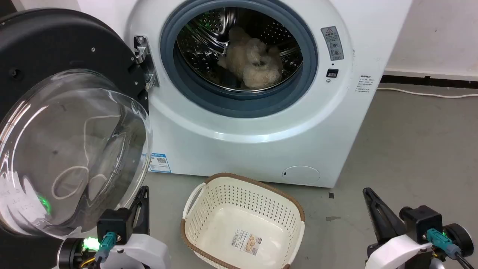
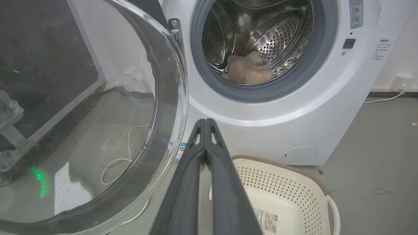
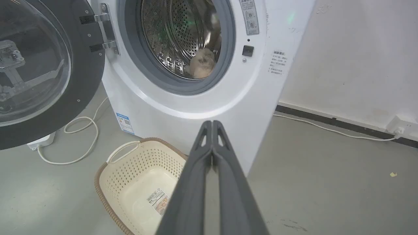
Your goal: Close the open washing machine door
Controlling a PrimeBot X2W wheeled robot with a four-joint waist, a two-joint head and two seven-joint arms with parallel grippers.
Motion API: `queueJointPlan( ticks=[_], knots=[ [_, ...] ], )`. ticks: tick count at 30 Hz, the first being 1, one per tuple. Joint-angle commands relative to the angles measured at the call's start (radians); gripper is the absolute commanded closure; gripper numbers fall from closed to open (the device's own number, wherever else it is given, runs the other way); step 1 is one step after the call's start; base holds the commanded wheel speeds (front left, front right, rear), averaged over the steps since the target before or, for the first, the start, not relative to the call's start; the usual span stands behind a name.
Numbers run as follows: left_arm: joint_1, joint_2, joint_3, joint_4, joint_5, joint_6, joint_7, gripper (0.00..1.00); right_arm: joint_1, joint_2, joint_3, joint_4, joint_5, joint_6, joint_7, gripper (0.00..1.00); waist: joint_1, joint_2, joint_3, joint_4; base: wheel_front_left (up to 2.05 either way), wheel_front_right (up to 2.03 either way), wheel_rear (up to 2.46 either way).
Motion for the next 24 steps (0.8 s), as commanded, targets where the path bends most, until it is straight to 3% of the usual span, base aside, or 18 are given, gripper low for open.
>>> queueJointPlan(
  ticks=[1,24],
  knots=[
    [-0.002,-0.001,0.002,-0.005,0.002,0.003,0.000,1.00,-0.014,0.005,0.000,-0.005,0.002,0.001,0.001,1.00,0.0000,0.0000,0.000,0.000,0.00,0.00,0.00],
    [-0.002,-0.001,0.002,-0.005,0.002,0.003,0.000,1.00,-0.014,0.005,0.000,-0.005,0.002,0.001,0.001,1.00,0.0000,0.0000,0.000,0.000,0.00,0.00,0.00]
  ],
)
